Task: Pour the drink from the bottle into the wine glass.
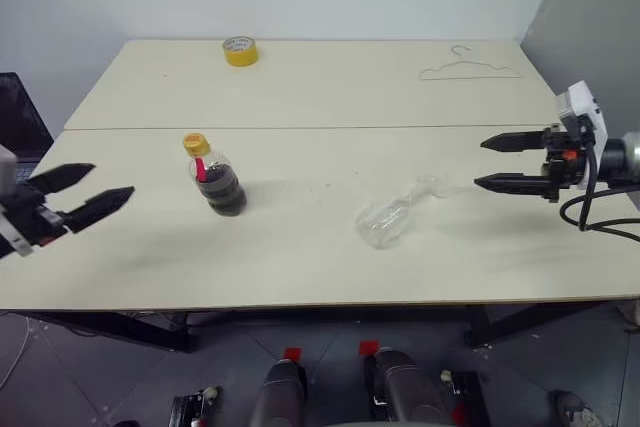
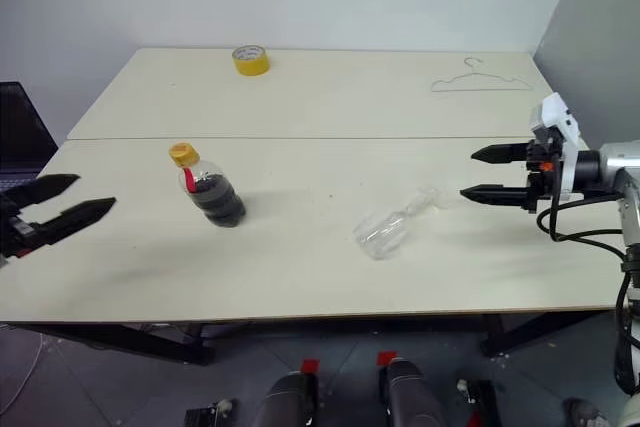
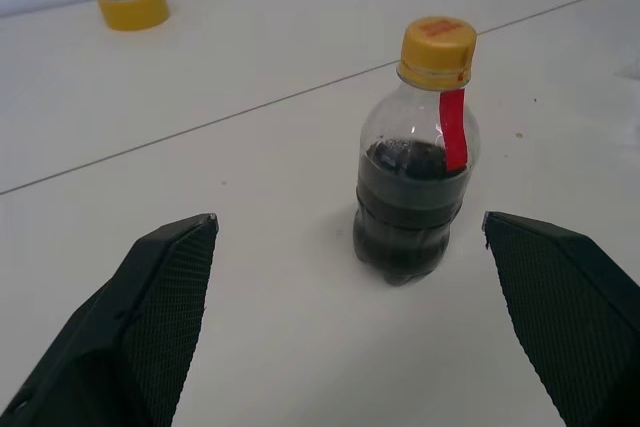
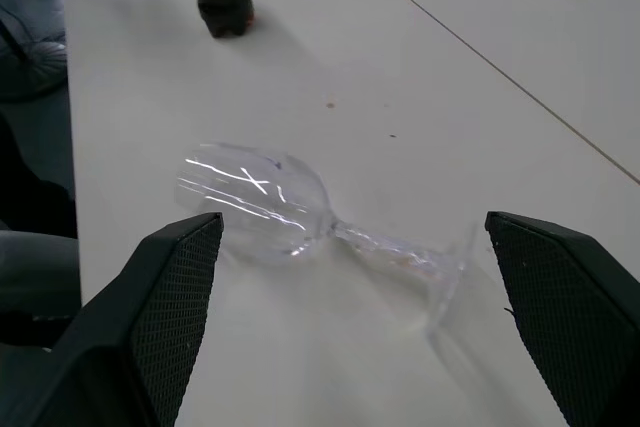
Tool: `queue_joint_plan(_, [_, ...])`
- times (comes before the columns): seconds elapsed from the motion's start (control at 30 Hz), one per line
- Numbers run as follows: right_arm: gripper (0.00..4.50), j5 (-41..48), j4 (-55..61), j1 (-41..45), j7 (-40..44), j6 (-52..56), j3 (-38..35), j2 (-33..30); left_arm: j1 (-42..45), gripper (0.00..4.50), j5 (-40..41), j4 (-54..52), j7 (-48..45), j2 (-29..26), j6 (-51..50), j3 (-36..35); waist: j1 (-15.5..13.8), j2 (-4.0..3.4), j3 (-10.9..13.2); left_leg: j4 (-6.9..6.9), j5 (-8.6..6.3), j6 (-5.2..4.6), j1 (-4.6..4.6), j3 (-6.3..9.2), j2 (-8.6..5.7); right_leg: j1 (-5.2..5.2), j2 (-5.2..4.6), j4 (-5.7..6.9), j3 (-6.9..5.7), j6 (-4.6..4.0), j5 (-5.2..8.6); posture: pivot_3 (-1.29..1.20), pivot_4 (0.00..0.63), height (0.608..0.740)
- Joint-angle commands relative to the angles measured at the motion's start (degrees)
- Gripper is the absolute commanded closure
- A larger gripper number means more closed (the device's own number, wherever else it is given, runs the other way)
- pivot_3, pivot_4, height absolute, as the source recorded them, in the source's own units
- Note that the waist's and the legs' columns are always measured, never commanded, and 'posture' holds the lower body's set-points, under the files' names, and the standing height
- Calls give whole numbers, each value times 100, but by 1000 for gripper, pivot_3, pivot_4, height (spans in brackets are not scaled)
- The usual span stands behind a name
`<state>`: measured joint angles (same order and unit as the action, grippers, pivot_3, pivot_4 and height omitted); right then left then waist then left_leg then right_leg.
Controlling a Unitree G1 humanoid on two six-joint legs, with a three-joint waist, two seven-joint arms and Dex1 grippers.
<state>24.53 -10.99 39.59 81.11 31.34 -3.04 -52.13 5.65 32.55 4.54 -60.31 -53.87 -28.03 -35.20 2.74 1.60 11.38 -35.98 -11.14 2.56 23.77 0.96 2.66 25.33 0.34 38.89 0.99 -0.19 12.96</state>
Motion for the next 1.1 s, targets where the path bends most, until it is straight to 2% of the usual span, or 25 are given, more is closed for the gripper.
queue_joint_plan(0.03, [15,328,734,-7,-92,280,-42,70,17,0,22,-388,169,148,155,106,2,0,0,0,0,0,0,0,0,0,1,0,1,0,0,0,150,740])
queue_joint_plan(0.3, [15,597,1543,-21,-335,662,84,284,56,0,150,-459,347,321,132,128,0,3,-2,-3,0,0,-1,5,2,-2,7,1,2,0,0,0,150,740])
queue_joint_plan(0.73, [15,822,2121,131,-545,919,438,653,771,0,-126,185,835,1191,746,898,-58,10,-5,-7,0,0,2,14,3,-6,16,0,2,5,-4,0,150,740])
queue_joint_plan(1.1, [15,939,2257,50,-611,964,424,638,1064,0,-291,430,931,1467,1028,1298,-89,12,-6,-8,0,-1,2,17,2,-9,17,0,1,26,-17,0,150,740])
